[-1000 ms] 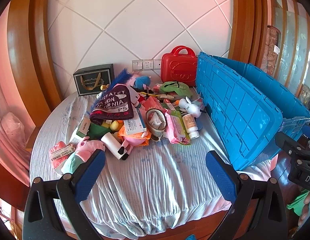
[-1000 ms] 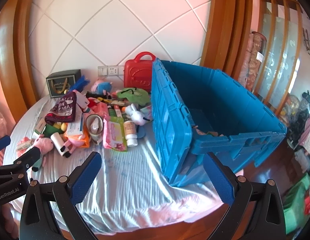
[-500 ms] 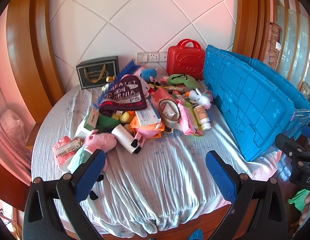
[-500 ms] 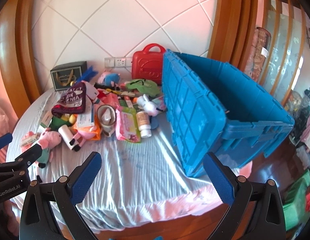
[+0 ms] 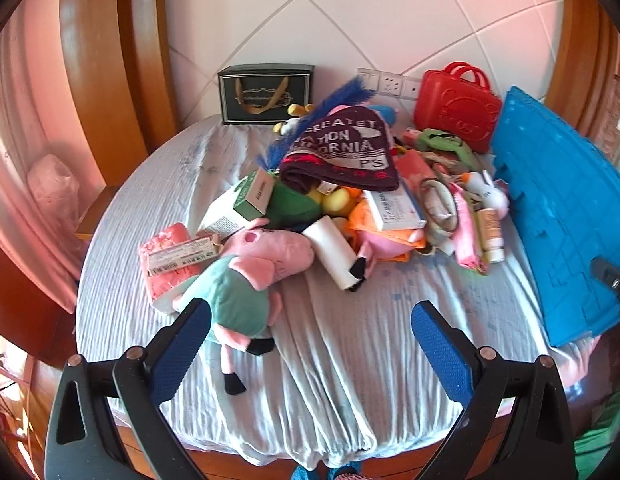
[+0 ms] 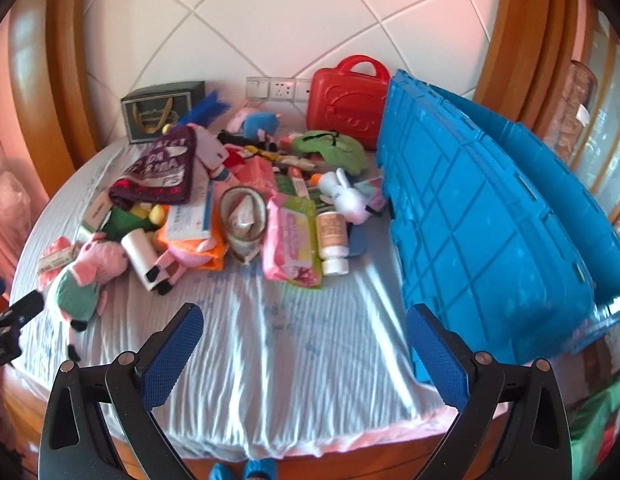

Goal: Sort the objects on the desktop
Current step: 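Grasp the pink pig plush with the left tool while the right tool grasps the white paper tube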

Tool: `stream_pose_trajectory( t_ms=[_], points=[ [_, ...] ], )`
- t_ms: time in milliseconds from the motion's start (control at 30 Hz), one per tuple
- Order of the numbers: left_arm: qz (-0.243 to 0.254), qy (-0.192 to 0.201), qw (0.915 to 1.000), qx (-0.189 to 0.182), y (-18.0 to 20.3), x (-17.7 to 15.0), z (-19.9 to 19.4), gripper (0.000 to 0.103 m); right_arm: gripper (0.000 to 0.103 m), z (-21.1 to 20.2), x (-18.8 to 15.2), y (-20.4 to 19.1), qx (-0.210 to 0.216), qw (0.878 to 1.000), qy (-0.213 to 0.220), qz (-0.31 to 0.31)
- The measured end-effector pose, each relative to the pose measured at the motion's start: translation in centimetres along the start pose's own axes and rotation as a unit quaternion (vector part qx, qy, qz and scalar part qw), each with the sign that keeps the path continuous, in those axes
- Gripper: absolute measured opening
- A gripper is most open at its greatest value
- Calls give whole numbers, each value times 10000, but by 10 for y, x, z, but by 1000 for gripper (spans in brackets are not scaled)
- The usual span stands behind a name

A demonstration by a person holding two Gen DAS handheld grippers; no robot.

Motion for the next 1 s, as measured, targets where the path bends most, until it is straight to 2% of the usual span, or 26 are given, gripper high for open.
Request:
stream_pose_trajectory(
  t_ms=[100,167,233,333,500,700,767,833,900,1000],
  points=[
    [-66,-82,9999,9,4,8,17,102,103,11,16,28,-140,9995,76,259],
    [-99,-191,9998,22,3,10,30,102,103,23,20,32,-16,9997,19,225],
    [-128,-276,9993,228,-7,11,43,102,103,42,20,26,209,9997,-103,97],
    [-89,-455,9976,518,-24,8,62,102,103,73,13,5,518,9980,-354,-66],
    [208,-857,9934,734,-39,-3,95,102,103,117,2,-39,920,9924,-753,-320],
    [393,-1151,9913,497,-49,2,136,101,103,140,6,-112,1321,9854,-841,-670],
    [490,-1311,9891,463,-50,4,154,95,97,144,9,-137,1475,9830,-826,-722],
    [530,-1475,9871,326,-51,5,170,92,72,153,10,-164,1603,9791,-910,-858],
    [575,-1634,9845,264,-54,5,187,88,67,163,9,-183,1676,9762,-1020,-921],
    [686,-1765,9816,230,-59,5,203,88,66,179,10,-210,1811,9718,-1153,-974]
  ],
)
Point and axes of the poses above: each gripper's, at about its wrist camera, not at the fingertips, and z roughly the way its jaws point, y to its right, x to its top, the point moved 6 cm from there along z, roughly the way its jaws point, and after that the axes turned 3 degrees about x, right-handed, at the moved point
